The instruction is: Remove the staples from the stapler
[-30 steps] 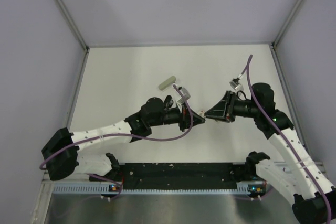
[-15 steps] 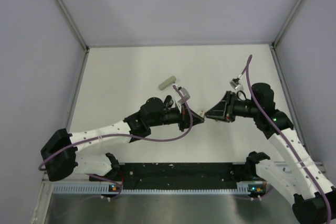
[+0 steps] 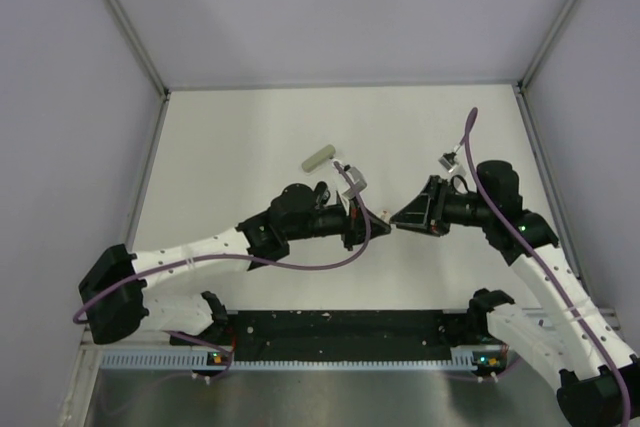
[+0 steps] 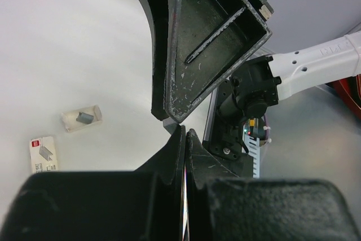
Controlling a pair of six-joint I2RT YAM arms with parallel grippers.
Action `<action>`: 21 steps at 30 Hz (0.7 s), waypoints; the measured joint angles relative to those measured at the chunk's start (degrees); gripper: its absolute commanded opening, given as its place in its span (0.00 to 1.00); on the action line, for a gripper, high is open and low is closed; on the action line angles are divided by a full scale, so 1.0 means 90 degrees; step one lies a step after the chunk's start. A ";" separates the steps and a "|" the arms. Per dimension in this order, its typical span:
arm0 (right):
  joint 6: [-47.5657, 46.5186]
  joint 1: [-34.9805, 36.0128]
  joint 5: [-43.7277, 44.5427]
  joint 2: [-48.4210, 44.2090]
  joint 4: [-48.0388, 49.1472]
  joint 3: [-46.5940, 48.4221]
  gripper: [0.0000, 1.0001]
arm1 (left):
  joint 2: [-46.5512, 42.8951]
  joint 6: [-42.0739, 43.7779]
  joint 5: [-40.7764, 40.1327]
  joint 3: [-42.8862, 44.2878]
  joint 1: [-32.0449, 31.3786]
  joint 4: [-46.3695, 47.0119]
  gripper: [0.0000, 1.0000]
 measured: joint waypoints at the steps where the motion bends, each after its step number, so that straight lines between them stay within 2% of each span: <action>1: 0.0000 0.0000 0.0005 0.0000 -0.0002 0.0000 0.43 | 0.0017 0.0010 -0.0005 0.0019 -0.0010 -0.0002 0.00; 9: 0.0000 0.0000 0.0012 0.0005 -0.0002 0.0000 0.43 | 0.0143 0.0019 -0.0029 0.0141 -0.0056 -0.0049 0.00; 18: 0.0027 0.0002 -0.0036 0.0000 0.0027 -0.0034 0.33 | 0.0226 0.0095 -0.0095 0.0194 -0.0092 -0.0141 0.00; 21: 0.0066 0.0002 -0.0083 0.0000 0.0126 -0.0114 0.33 | 0.0240 0.0126 -0.0136 0.0202 -0.0114 -0.0199 0.00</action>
